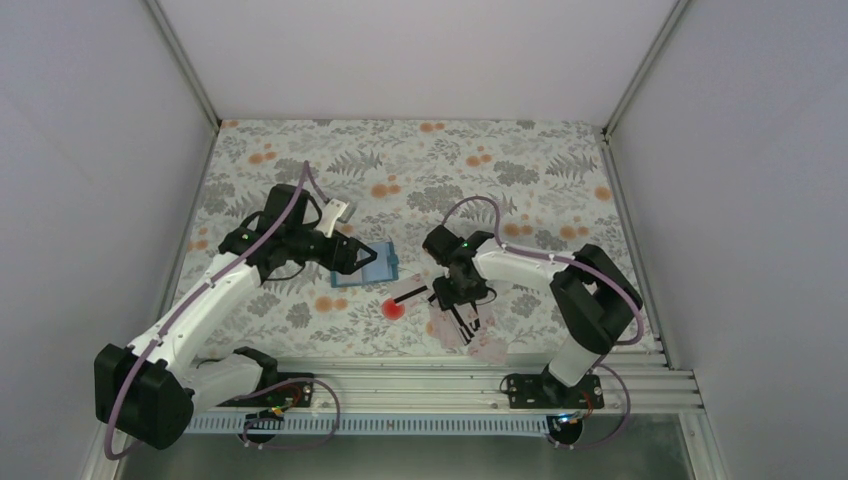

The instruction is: Put the credit cards into the card holder

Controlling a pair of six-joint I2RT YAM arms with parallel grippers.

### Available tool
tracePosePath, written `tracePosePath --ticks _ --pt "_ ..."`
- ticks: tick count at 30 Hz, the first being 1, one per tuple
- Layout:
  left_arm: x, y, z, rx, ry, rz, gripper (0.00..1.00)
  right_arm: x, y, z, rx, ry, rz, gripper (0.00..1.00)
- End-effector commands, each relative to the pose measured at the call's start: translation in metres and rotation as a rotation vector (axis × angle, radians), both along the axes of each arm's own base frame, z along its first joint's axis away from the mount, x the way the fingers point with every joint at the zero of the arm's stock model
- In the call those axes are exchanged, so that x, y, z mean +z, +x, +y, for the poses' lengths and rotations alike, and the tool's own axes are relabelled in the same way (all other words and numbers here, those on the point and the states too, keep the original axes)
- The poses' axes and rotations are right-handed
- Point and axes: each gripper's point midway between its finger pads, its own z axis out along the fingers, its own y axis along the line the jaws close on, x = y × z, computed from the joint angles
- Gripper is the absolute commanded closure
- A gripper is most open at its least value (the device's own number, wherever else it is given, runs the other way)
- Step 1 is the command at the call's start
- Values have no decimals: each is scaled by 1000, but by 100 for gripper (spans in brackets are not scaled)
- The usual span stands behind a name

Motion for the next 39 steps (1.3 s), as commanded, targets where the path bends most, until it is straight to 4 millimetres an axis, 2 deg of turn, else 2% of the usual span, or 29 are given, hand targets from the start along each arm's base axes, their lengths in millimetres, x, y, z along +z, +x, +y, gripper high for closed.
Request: tracePosePath --ticks 1,7,18,21,23,26,28,34,35,39 --pt "1 -4 -2 -22 -12 -8 15 -17 0 0 -10 -22 20 45" --pt "2 -4 -2 -21 -13 -9 15 -1 11 13 -23 29 -16 47" --pt "6 -4 -3 -11 -29 -14 15 28 21 25 -49 85 -55 47" --pt "8 -4 -3 -7 -34 -17 14 42 24 28 -65 123 -82 47" --pt "8 -4 -3 -6 -35 -16 14 40 22 27 -57 119 -80 45" --pt "9 -5 -3 -8 -38 -19 14 29 15 19 -24 82 -54 33" --pt "9 -5 -3 -9 -38 -19 14 22 11 11 -6 43 -41 29" --pt "9 -8 -3 -12 -40 -12 14 10 4 9 29 48 -20 25" --pt "8 -8 -3 -12 -39 -10 14 1 2 6 33 27 3 25" --pt "8 -8 -3 -13 -36 -6 14 -14 -3 -1 38 -11 28 27"
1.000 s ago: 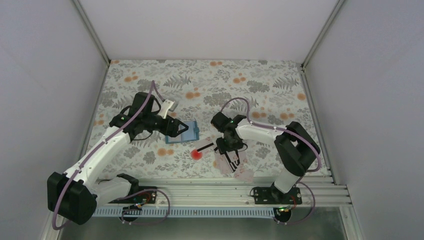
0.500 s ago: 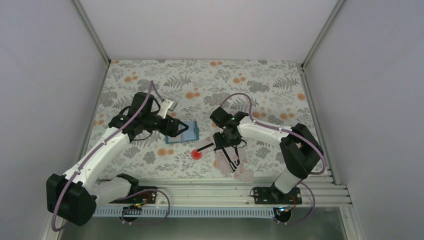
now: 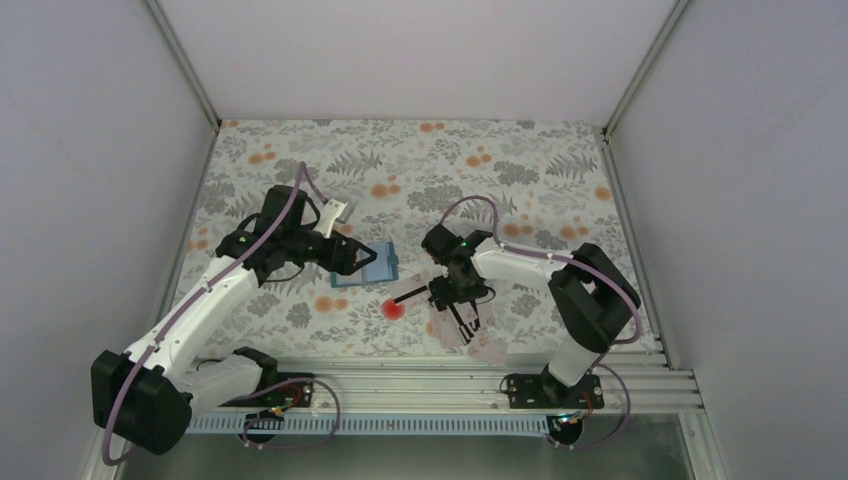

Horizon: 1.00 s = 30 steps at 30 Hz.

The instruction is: Put the credit cards into the card holder

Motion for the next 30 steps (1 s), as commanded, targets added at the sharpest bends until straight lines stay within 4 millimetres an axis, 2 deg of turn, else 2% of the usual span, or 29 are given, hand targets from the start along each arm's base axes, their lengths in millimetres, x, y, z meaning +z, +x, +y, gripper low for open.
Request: tracePosePath --ticks 1,8,13,23,30 --pt "2 -5 -2 -17 -17 0 14 -20 -6 -6 26 -30 30 28" --pt "0 -6 -2 -16 -12 7 14 -35 -12 -9 43 -38 62 37" --pt "0 -6 -2 -12 -16 9 14 -36 -6 -7 56 -49 55 42" --pt "0 -5 -1 -7 -13 3 14 -8 25 40 31 76 14 44" --pt "1 -5 -1 -2 -13 1 14 7 34 48 20 90 -2 44"
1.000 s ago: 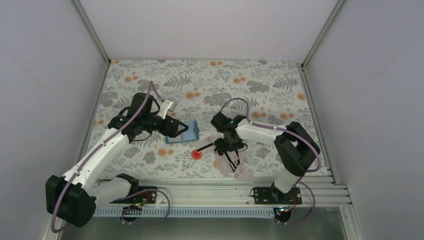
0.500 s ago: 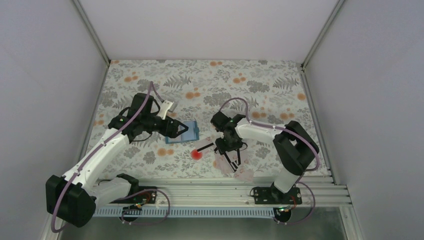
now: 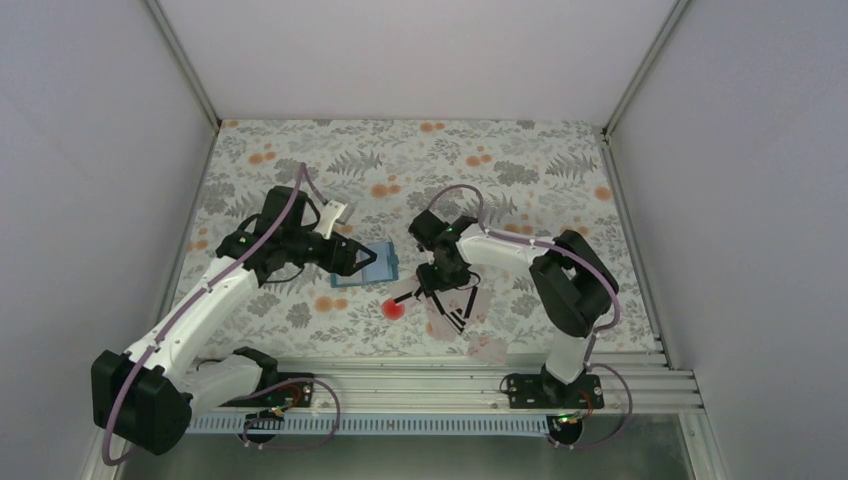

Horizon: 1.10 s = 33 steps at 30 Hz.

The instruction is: Put the credit cards into the card holder

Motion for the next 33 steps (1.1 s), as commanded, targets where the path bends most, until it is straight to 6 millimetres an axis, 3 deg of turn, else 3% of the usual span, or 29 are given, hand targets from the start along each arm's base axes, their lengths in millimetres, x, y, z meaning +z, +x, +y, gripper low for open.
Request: tracePosePath --ticks 1,10,14,20,22,24,33 --pt "4 -3 -1 -1 -18 -10 14 9 10 13 -15 45 -24 44" --pt "7 0 -1 19 -30 -19 10 35 11 17 -79 99 -48 44" --pt "8 3 1 61 -42 -16 0 55 18 27 -142 165 -69 44" --pt "10 13 8 166 -48 -14 0 94 32 43 -234 265 -118 45" --pt "9 12 1 122 -60 7 0 103 37 47 -264 288 -127 45" --pt "15 9 -5 80 -88 12 0 127 41 52 -292 344 -156 45" --pt "37 9 -19 35 -173 -15 15 185 56 70 -436 516 -185 47"
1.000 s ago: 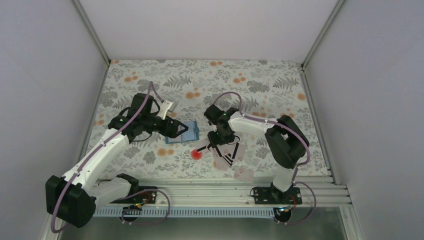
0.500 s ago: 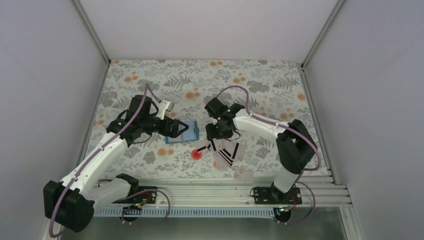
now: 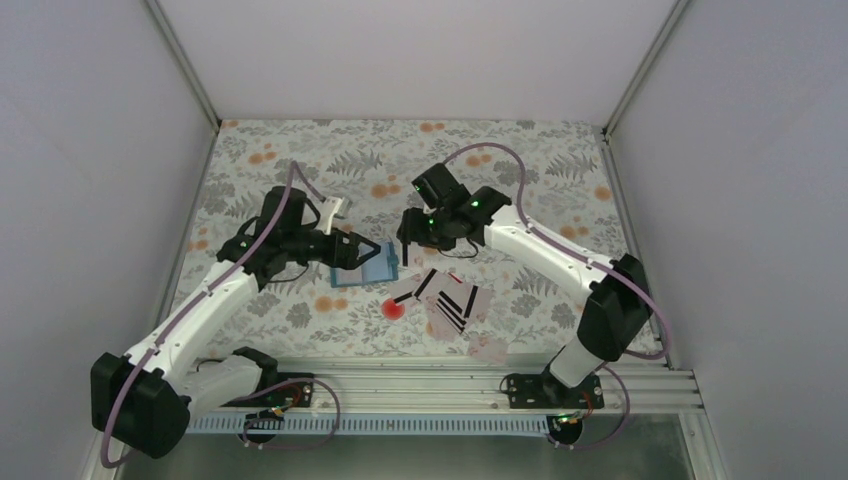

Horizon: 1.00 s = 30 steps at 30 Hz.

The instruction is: Put the credit cards into the card holder

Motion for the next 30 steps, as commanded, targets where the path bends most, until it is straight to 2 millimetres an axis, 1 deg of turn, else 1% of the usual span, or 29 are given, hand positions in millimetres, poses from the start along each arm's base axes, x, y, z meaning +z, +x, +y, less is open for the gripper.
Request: tracePosePath --ticks 1,7,13,22,24,28,30 --pt "33 3 -14 -36 -83 -66 15 42 9 12 -92 135 -20 47" --pt "41 9 -25 -36 -99 -72 22 63 13 21 -124 194 -33 48" --pt "44 22 -34 -9 -117 -52 38 77 16 28 -131 229 -47 49" --pt "44 37 -45 -6 -112 -28 59 83 18 33 -121 242 -58 49" --pt "44 38 -46 -7 -108 -28 61 83 17 33 -119 241 -61 49" --pt "43 41 -48 -7 -107 -22 70 85 18 33 -116 243 -66 49" --pt "42 40 -50 -11 -107 -17 73 86 18 33 -114 246 -67 49"
